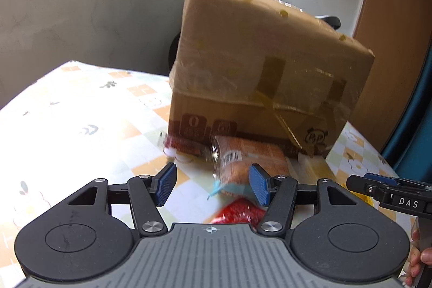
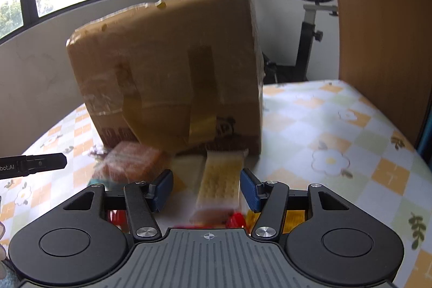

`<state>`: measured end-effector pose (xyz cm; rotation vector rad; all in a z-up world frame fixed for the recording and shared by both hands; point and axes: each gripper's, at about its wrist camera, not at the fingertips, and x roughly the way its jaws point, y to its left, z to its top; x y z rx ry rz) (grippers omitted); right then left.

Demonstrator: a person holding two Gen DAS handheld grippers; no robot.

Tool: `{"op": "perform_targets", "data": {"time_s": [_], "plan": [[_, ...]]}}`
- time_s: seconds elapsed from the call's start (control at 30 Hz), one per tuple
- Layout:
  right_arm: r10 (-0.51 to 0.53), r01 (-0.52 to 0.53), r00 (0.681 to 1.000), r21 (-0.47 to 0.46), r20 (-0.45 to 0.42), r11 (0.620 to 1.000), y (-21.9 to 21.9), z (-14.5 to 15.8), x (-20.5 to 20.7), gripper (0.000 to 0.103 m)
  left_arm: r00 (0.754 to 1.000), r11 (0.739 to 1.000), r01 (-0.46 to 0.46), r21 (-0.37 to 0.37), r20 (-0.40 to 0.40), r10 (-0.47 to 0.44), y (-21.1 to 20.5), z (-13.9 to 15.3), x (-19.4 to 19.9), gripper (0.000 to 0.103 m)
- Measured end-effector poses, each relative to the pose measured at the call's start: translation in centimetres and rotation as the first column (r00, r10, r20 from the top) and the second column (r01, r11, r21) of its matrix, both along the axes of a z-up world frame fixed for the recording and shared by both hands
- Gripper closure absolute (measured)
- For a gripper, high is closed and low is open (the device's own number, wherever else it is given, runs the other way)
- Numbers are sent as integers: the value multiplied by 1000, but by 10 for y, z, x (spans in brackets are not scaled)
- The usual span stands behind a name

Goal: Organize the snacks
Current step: 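Move both tools back down to the red packets on the table, then close the left tool on a red packet while the right tool grasps another red packet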

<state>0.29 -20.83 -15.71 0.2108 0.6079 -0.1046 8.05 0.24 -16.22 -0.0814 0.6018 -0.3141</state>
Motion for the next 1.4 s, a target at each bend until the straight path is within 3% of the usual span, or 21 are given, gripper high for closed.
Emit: {"op": "perform_targets", "data": {"time_s": [0.27, 0.4, 0.87, 1.17, 1.4], "plan": [[10, -12, 994, -17, -105, 1000, 9, -21, -3, 50, 998, 998, 52, 30, -30, -51, -9, -11, -6, 41], [1, -5, 992, -28, -129, 1000, 11, -26, 0, 23, 998, 998, 50, 36, -40, -48, -7, -13, -7, 41], [117, -138, 975, -100, -187, 985, 35, -36, 9, 28, 992, 995, 80, 53, -103, -75, -14, -26, -4, 37], [90, -96, 986, -36, -137, 995, 18, -13, -2, 30, 987, 989, 122, 87, -120, -111, -27, -33, 0, 35], [42, -8, 970, 143, -238, 990, 5, -18, -12, 41, 986, 991, 115, 73, -128, -105, -25, -35, -2, 35]]}}
